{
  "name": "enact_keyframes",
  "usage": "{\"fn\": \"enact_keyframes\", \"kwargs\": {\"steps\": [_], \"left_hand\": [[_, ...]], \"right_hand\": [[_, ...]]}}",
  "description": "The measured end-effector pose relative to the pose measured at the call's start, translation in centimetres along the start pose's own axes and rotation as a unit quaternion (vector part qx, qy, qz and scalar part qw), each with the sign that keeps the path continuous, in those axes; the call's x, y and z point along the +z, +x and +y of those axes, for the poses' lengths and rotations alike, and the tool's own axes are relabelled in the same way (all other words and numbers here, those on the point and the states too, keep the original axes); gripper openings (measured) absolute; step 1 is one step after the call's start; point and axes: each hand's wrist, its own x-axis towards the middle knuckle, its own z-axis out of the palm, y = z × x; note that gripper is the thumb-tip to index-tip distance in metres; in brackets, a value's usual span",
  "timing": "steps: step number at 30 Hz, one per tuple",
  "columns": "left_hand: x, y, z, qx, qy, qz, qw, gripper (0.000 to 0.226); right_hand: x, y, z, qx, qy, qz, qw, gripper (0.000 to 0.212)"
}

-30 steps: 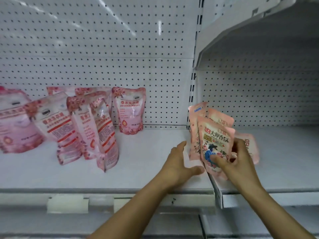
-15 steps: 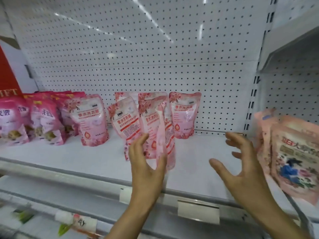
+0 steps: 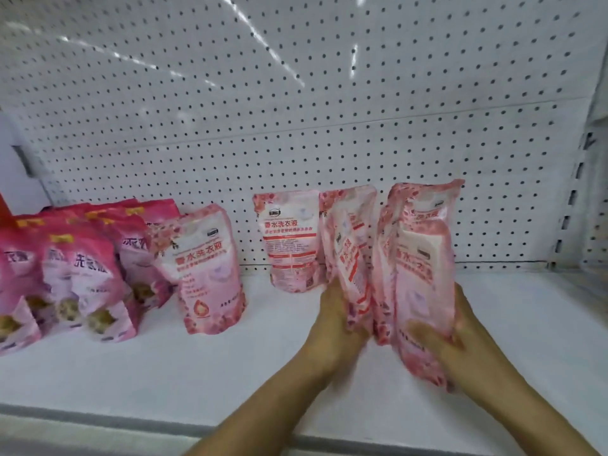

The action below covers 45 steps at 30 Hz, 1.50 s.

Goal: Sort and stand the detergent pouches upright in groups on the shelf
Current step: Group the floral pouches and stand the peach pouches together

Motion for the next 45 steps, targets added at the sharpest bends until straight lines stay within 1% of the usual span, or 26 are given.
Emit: {"fn": "enact_keyframes", "kwargs": {"steps": [2, 5, 8, 11, 13, 14, 16, 17, 19, 20, 22, 24, 26, 27, 29, 31, 32, 34, 36, 38, 39, 40, 41, 42, 44, 45], "left_hand": [[1.0, 1.6, 0.3, 0.009, 0.006, -0.037, 0.999, 0.093], [3.7, 3.5, 1.6, 0.037, 0.025, -0.091, 0.995, 0.098], [6.8, 4.9, 3.4, 0.039, 0.062, -0.134, 0.988, 0.103], [7.8, 5.5, 4.6, 0.039, 0.066, -0.157, 0.985, 0.101], [6.5, 4.7, 4.9, 0.044, 0.059, -0.178, 0.981, 0.096], [5.2, 3.9, 5.3, 0.057, 0.059, -0.179, 0.98, 0.093], [2.6, 2.7, 5.4, 0.084, 0.068, -0.149, 0.983, 0.084], [1.0, 2.1, 5.3, 0.088, 0.076, -0.124, 0.985, 0.079], [-2.1, 1.1, 4.8, 0.091, 0.087, -0.063, 0.99, 0.071], [-3.7, 0.6, 4.6, 0.097, 0.091, -0.034, 0.991, 0.069], [-6.8, 0.1, 4.3, 0.112, 0.117, 0.024, 0.987, 0.064], [-9.9, 1.0, 4.4, 0.121, 0.148, 0.084, 0.978, 0.059], [-12.8, 3.1, 5.3, 0.125, 0.163, 0.135, 0.969, 0.054], [-14.1, 4.3, 6.0, 0.128, 0.179, 0.15, 0.964, 0.053], [-16.2, 7.3, 7.2, 0.116, 0.22, 0.153, 0.956, 0.05], [-17.9, 10.1, 7.8, 0.087, 0.27, 0.13, 0.95, 0.049], [-18.5, 11.2, 7.8, 0.071, 0.303, 0.104, 0.945, 0.049], [-19.3, 12.9, 7.6, 0.047, 0.378, 0.027, 0.924, 0.047], [-19.4, 13.8, 7.4, 0.044, 0.443, -0.019, 0.895, 0.035], [-19.6, 14.5, 7.4, 0.054, 0.478, -0.001, 0.877, 0.021], [-19.7, 14.8, 7.4, 0.054, 0.487, 0.01, 0.872, 0.019], [-19.8, 14.9, 7.6, 0.043, 0.488, 0.013, 0.872, 0.016], [-19.8, 15.0, 7.8, 0.028, 0.467, 0.01, 0.884, 0.017], [-19.8, 15.1, 8.0, 0.005, 0.422, 0.008, 0.907, 0.023], [-20.1, 15.3, 8.5, -0.061, 0.276, -0.013, 0.959, 0.04], [-20.3, 15.1, 8.9, -0.093, 0.213, -0.033, 0.972, 0.042]], "right_hand": [[-0.5, -0.3, 0.3, 0.017, -0.022, 0.049, 0.998, 0.075], [-1.4, -0.5, 0.0, 0.028, -0.043, 0.116, 0.992, 0.073], [-2.1, -0.4, -1.0, 0.017, -0.055, 0.16, 0.985, 0.072], [-3.0, -0.2, -2.2, -0.003, -0.063, 0.187, 0.98, 0.074], [-3.4, -0.3, -2.8, -0.007, -0.055, 0.186, 0.981, 0.072], [-3.4, -0.3, -2.9, -0.011, -0.059, 0.188, 0.98, 0.076], [-3.7, -0.2, -3.7, -0.028, -0.098, 0.224, 0.969, 0.083], [-3.9, -0.1, -4.5, -0.064, -0.125, 0.251, 0.958, 0.081], [-4.1, 0.6, -7.1, -0.185, -0.175, 0.282, 0.925, 0.074], [-4.0, 1.0, -8.8, -0.247, -0.193, 0.282, 0.907, 0.066], [-3.1, 2.5, -11.6, -0.331, -0.214, 0.267, 0.879, 0.041], [-1.7, 4.7, -14.2, -0.361, -0.247, 0.226, 0.87, 0.024], [0.0, 8.1, -16.3, -0.317, -0.318, 0.143, 0.882, 0.025], [0.8, 10.1, -16.8, -0.278, -0.385, 0.103, 0.874, 0.03], [2.0, 14.5, -17.0, -0.209, -0.506, 0.039, 0.836, 0.041], [3.1, 17.8, -16.4, -0.145, -0.578, -0.023, 0.803, 0.051], [3.5, 19.1, -15.9, -0.115, -0.601, -0.048, 0.79, 0.053], [4.0, 20.9, -15.0, -0.071, -0.622, -0.077, 0.776, 0.045], [4.3, 21.8, -14.4, -0.048, -0.612, -0.081, 0.786, 0.031], [4.2, 22.1, -14.1, -0.039, -0.576, -0.08, 0.813, 0.019], [4.1, 22.1, -14.1, -0.035, -0.558, -0.078, 0.825, 0.017], [4.0, 21.9, -14.1, -0.031, -0.545, -0.07, 0.835, 0.017], [4.0, 21.8, -14.2, -0.032, -0.537, -0.053, 0.842, 0.02], [4.2, 21.7, -14.2, -0.037, -0.535, -0.03, 0.843, 0.022], [4.6, 21.6, -14.2, -0.04, -0.544, 0.012, 0.838, 0.024], [4.8, 21.6, -14.2, -0.036, -0.546, 0.022, 0.837, 0.023]]}}
